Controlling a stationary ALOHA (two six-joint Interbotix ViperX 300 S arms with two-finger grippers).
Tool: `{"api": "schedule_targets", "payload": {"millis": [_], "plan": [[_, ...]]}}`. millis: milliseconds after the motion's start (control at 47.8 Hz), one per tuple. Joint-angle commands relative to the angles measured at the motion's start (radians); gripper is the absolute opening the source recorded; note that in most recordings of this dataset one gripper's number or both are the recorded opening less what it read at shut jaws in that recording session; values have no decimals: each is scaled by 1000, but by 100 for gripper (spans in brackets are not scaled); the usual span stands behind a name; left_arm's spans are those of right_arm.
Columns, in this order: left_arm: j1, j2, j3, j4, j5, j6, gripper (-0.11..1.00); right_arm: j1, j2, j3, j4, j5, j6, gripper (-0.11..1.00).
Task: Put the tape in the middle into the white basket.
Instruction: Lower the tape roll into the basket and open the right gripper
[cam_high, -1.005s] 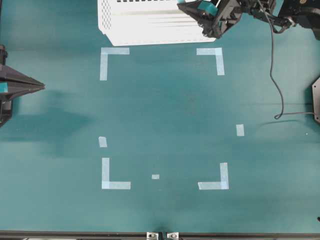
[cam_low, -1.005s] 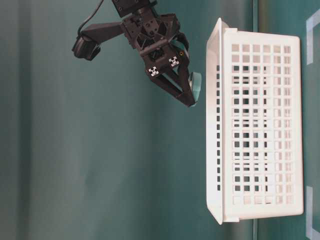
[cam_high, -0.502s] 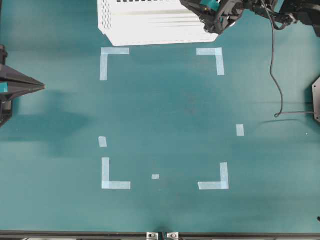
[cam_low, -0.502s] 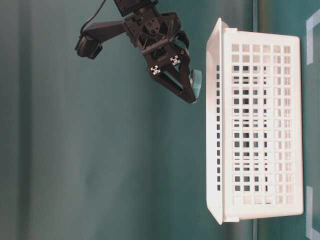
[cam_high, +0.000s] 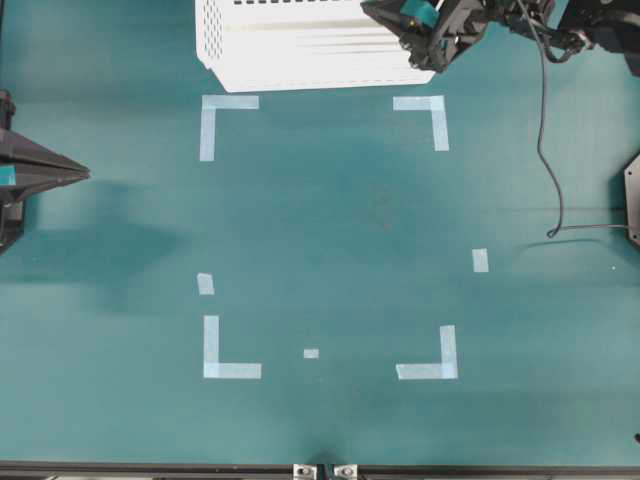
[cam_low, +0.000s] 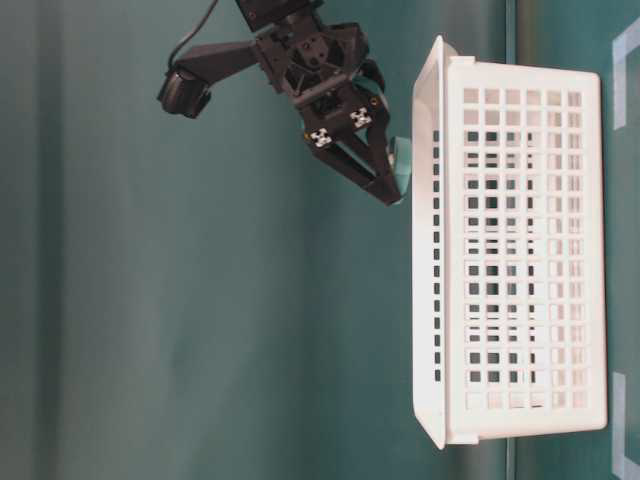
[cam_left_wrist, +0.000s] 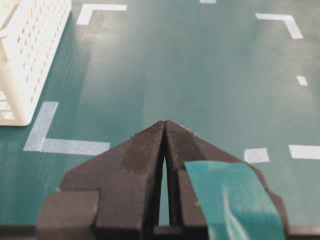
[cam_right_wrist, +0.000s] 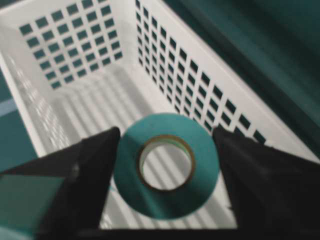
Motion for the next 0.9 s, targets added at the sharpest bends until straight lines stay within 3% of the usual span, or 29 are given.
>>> {"api": "schedule_targets", "payload": {"millis": [0, 126, 544, 879], "plan": [[5, 8, -12, 0, -8, 0, -11, -2, -2, -11, -26, -21, -2, 85], [5, 8, -12, 0, -8, 0, -11, -2, 0, -11, -46, -34, 5, 100], [5, 8, -12, 0, -9, 0, -11, 8, -20, -11, -46, -63, 8, 99], [5, 8, -12, 0, -8, 0, -11, 127, -67, 15, -49, -97, 6, 99]]}}
